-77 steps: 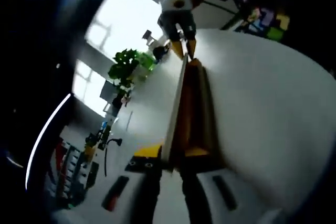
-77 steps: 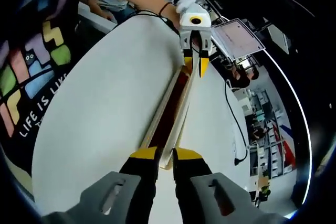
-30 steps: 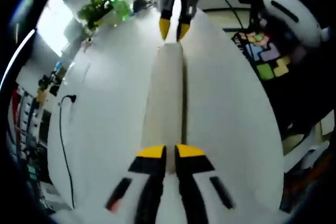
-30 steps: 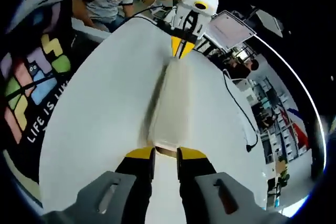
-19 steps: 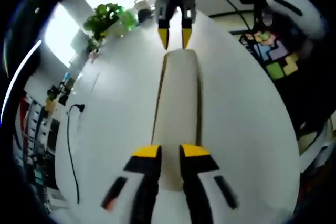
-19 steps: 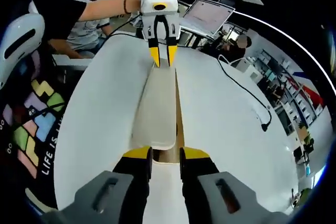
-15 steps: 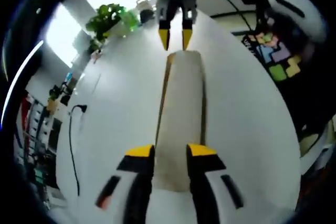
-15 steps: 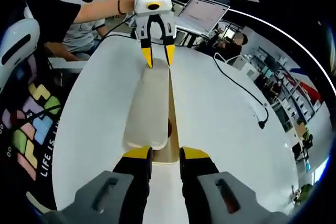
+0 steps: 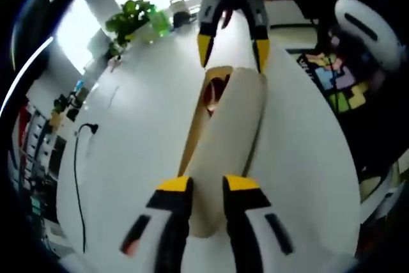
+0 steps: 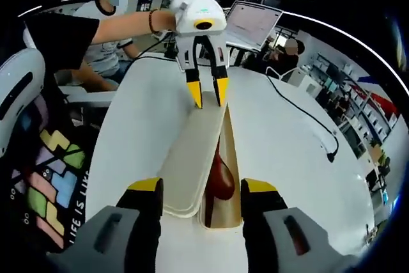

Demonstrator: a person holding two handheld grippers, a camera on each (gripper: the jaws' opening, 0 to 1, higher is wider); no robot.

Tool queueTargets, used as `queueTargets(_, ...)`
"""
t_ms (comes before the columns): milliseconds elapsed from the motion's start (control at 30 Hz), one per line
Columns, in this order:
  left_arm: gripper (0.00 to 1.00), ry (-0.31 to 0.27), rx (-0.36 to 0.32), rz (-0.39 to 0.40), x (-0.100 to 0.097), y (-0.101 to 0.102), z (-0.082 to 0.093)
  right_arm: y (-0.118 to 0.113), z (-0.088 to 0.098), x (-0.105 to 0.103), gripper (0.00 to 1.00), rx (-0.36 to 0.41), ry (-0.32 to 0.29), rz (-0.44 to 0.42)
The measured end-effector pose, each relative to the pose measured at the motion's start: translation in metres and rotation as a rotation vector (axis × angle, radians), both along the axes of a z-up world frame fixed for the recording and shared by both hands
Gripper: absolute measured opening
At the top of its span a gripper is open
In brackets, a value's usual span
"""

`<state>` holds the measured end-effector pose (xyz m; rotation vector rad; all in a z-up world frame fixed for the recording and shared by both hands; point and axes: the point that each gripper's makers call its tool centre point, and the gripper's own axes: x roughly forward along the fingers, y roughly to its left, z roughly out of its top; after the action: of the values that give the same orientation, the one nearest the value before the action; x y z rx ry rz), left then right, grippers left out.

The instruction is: Arrange the utensils inside the cutlery case until each visible utensil rests in its matching compartment.

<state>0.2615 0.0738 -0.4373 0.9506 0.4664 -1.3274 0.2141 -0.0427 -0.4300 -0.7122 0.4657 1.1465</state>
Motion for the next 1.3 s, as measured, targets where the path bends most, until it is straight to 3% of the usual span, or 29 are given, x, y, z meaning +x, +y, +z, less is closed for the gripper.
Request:
queueTargets(67, 0.20, -0.002, 0.004, 0.001, 0.000, 0.000, 0.000, 0.005, -0.001, 0.004, 0.52, -0.001, 0.005, -0.043)
queueTargets(200, 0.19, -0.007, 0.003, 0.001, 0.000, -0.001, -0.001, 0.022, 0.002, 0.010, 0.69, 0.039, 0.032, -0.105)
queueTargets(367, 0.19, -0.016, 0.013, 0.002, 0.000, 0.001, -0.001, 0.038, -0.010, 0.002, 0.69, 0.015, 0.049, -0.120)
queueTargets(667, 0.19, -0.023, 0.013, 0.007, -0.001, 0.001, -0.001, 0.042, -0.034, 0.010, 0.59, -0.062, 0.004, -0.132)
queueTargets(867, 0.20, -0.009, -0.015, 0.024, 0.000, 0.000, 0.000, 0.044, -0.028, 0.009, 0.53, -0.055, -0.017, -0.114)
queueTargets(1033, 0.20, -0.020, -0.009, 0.024, -0.001, -0.001, 0.000, 0.046, -0.031, 0.002, 0.44, -0.038, 0.050, -0.099)
queueTargets(1167, 0.21, -0.031, -0.004, 0.016, -0.002, 0.000, 0.000, 0.044, -0.032, 0.004, 0.43, -0.021, 0.045, -0.099)
queueTargets(1200, 0.23, -0.034, 0.002, 0.008, -0.004, 0.000, 0.000, 0.044, -0.032, 0.004, 0.43, -0.017, 0.041, -0.097)
queueTargets(1300, 0.41, -0.075, 0.045, -0.069, -0.011, 0.001, -0.001, 0.044, -0.033, 0.005, 0.43, -0.015, 0.038, -0.093)
